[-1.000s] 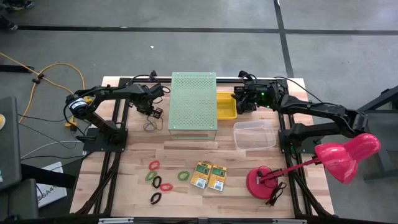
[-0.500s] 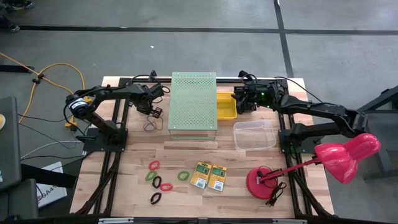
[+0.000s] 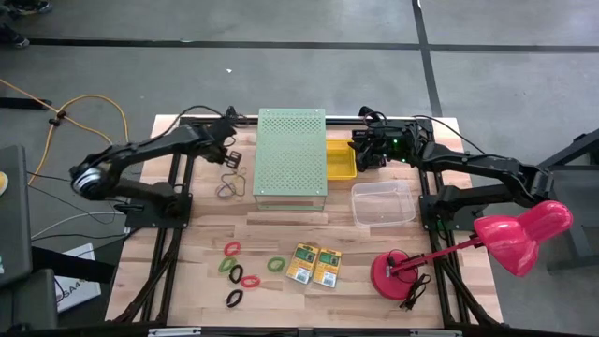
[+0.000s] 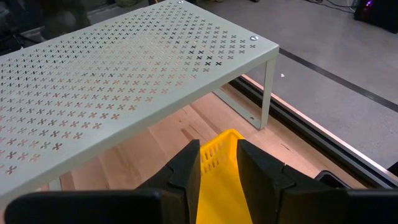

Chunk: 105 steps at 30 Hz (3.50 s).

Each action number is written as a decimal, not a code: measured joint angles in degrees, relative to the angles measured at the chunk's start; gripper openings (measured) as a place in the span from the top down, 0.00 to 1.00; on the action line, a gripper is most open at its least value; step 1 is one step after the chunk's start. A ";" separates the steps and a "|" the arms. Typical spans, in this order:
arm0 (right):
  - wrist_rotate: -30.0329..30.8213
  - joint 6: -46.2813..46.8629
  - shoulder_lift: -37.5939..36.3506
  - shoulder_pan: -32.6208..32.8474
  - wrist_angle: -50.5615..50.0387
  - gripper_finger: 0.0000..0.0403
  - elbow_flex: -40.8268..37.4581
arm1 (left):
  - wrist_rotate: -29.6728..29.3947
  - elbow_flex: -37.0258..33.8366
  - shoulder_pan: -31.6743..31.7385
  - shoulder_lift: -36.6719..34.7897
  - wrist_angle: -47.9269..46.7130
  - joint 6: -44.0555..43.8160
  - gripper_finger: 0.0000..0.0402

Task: Pick & Place Office Desk Supplies
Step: Put the green rubber band into the black bin

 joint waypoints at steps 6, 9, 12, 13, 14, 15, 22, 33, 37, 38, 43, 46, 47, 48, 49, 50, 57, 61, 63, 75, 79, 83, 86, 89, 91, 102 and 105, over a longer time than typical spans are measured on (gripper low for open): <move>0.00 0.00 -0.01 0.00 -0.02 0.77 0.00 | 5.66 0.00 -0.10 -12.52 4.73 2.97 1.00; 0.00 0.00 -0.02 0.00 -0.02 0.77 0.00 | 10.90 0.00 -0.10 -17.68 9.49 4.70 1.00; 0.00 0.00 -0.02 0.01 -0.01 0.77 0.00 | 15.69 0.00 -0.14 -21.17 13.14 6.22 1.00; 0.00 0.00 -0.02 0.01 -0.02 0.77 0.00 | 16.60 0.02 -0.25 -21.86 13.83 6.58 1.00; 0.00 0.00 -0.02 0.01 -0.02 0.77 0.00 | 17.05 0.02 -0.58 -22.23 14.17 6.75 1.00; -0.01 0.00 -0.02 0.01 -0.01 0.77 0.00 | 17.19 0.02 -1.02 -22.30 14.46 6.86 1.00; -0.03 0.00 -0.02 0.02 -0.02 0.77 -0.02 | 16.58 0.02 -4.36 -20.34 16.48 7.82 1.00; -1.65 -0.10 -0.02 0.50 1.17 0.77 -0.02 | 20.95 0.02 -15.46 -11.98 37.46 10.46 1.00; -1.70 -1.42 -0.02 2.26 3.09 0.77 -0.02 | 20.90 0.02 -19.42 -7.29 45.40 11.76 1.00; -1.74 -1.49 -0.02 2.78 3.69 0.77 -0.02 | 20.90 0.02 -20.12 -6.05 47.14 12.13 1.00; -5.98 -3.04 -0.02 5.26 7.57 0.77 -0.02 | 20.90 0.02 -22.81 0.28 57.45 14.49 1.00; -9.30 -4.48 -0.02 6.68 9.76 0.77 -0.02 | 20.93 0.02 -24.12 3.46 62.81 15.50 1.00; -9.80 -4.84 -0.02 7.18 10.18 0.77 -0.02 | 20.92 0.02 -24.57 4.36 64.52 15.77 1.00; -10.18 -5.34 -0.02 7.68 10.52 0.77 -0.02 | 20.93 0.02 -25.03 5.12 66.22 15.80 1.00; -10.22 -5.85 -0.02 8.22 10.88 0.77 -0.02 | 20.94 0.02 -25.44 5.81 67.78 15.84 1.00; -10.17 -6.35 -0.02 8.72 11.34 0.77 -0.02 | 21.11 0.02 -25.88 6.58 69.62 15.86 1.00; -10.05 -9.88 -0.02 11.58 13.48 0.77 -0.02 | 21.87 0.04 -29.33 10.28 78.24 16.62 1.00; -10.03 -10.69 0.83 13.12 15.74 0.77 -0.02 | 21.41 0.05 -30.38 11.46 81.10 17.02 1.00; -10.10 -11.35 2.04 14.00 17.28 0.77 -0.02 | 21.39 0.07 -30.61 11.89 81.67 17.03 1.00; -10.19 -13.22 11.95 16.43 33.30 0.77 -0.02 | 21.84 0.07 -31.09 13.26 83.74 16.85 1.00; -10.34 -13.18 14.49 16.39 37.17 0.77 -0.02 | 21.84 0.07 -31.82 13.26 84.02 17.40 1.00; -10.44 -13.09 17.08 16.41 40.90 0.77 -0.02 | 21.83 0.07 -32.45 13.26 84.07 17.51 1.00; -10.59 -12.87 18.71 16.42 43.64 0.77 -0.02 | 21.82 0.07 -32.82 13.26 84.05 17.51 1.00; -10.63 -12.85 20.01 16.76 45.55 0.77 -0.02 | 21.82 0.07 -32.89 13.26 84.03 17.53 1.00; -10.62 -12.87 20.61 17.14 46.32 0.77 -0.02 | 21.82 0.07 -32.89 13.26 84.05 17.53 1.00; -11.72 -12.89 20.70 17.55 47.58 0.77 -0.02 | 21.78 0.07 -32.86 13.39 83.72 18.80 1.00; -11.63 -12.90 20.70 17.55 47.57 0.77 -0.02 | 21.54 0.04 -32.86 13.39 83.03 18.82 1.00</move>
